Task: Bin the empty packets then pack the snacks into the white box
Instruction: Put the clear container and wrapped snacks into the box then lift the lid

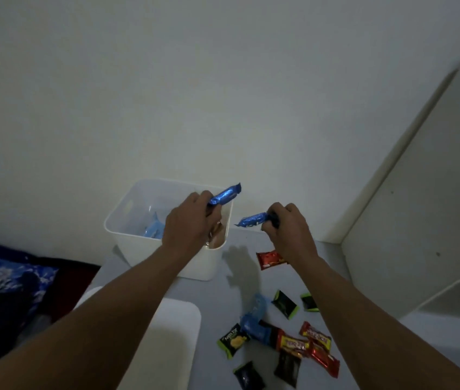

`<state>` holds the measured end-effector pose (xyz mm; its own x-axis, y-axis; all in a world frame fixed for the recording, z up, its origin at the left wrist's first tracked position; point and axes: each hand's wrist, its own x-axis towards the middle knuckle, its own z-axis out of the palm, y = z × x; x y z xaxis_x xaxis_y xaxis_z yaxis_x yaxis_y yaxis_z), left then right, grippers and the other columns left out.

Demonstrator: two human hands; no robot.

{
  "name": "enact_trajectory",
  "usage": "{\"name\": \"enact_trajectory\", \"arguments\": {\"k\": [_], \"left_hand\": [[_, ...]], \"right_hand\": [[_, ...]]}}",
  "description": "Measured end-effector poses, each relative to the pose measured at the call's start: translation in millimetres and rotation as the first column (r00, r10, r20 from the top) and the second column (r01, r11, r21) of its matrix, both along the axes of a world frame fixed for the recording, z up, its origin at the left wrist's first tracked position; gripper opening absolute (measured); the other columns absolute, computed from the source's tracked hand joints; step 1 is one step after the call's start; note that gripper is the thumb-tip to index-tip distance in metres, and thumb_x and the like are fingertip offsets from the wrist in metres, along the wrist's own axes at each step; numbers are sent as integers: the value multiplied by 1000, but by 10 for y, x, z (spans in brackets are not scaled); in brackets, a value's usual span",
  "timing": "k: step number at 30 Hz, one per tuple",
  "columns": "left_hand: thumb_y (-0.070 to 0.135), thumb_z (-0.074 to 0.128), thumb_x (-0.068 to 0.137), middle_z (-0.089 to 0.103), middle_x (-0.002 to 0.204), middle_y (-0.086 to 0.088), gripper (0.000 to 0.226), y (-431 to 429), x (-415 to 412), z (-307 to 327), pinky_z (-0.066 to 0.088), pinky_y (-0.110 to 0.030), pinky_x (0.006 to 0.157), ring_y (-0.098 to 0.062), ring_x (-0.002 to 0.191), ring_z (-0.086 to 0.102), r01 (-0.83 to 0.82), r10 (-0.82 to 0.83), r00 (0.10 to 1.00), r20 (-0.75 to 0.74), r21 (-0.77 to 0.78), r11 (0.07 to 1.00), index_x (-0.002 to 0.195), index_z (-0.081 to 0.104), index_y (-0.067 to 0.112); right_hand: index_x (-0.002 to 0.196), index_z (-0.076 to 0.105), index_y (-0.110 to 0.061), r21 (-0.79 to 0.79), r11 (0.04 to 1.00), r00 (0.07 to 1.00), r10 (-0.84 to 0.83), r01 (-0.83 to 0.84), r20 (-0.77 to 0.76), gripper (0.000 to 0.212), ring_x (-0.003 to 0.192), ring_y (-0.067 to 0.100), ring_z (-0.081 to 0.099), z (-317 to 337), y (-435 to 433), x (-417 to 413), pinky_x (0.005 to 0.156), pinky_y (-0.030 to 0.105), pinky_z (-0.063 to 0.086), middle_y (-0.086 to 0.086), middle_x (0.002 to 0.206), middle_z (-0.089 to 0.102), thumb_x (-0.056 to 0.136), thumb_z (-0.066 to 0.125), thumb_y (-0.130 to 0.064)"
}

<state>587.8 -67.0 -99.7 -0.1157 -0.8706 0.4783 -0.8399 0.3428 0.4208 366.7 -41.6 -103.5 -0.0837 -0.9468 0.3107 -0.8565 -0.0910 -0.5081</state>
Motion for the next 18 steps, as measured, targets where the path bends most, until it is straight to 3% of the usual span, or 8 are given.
{"name": "enact_trajectory", "arguments": {"k": [5,10,14,18], "left_hand": [[37,45,99,55,80,1,22,-409,490,227,40,-32,60,-20,68,54,-112,110,992,-58,-31,993,100,55,18],[36,45,99,57,80,-2,23,-745,842,71,39,-31,58,-20,66,54,-151,152,984,-90,14,988,99,56,16],[36,45,99,56,77,0,22,-939,956,-159,31,-25,54,-17,65,54,-125,130,986,-102,59,990,97,56,16],[37,45,99,58,79,-1,23,-1044,954,-298,35,-28,57,-18,68,56,-74,88,988,-125,113,991,97,57,17]], "right_hand": [[100,58,-16,-46,999,999,27,-26,33,13,72,21,54,207,-433,597,65,33,48,5,93,50,91,58,-24],[104,56,-16,-5,1000,996,30,-29,83,17,75,21,54,-50,-858,1136,67,32,48,6,99,51,91,57,-26],[111,54,-20,104,989,994,104,-105,19,20,82,18,55,-411,-966,1344,71,28,49,3,106,52,94,56,-30],[124,56,-27,240,961,986,158,-139,-61,35,98,23,61,-534,-904,1350,81,33,51,0,116,58,91,56,-38]]}}
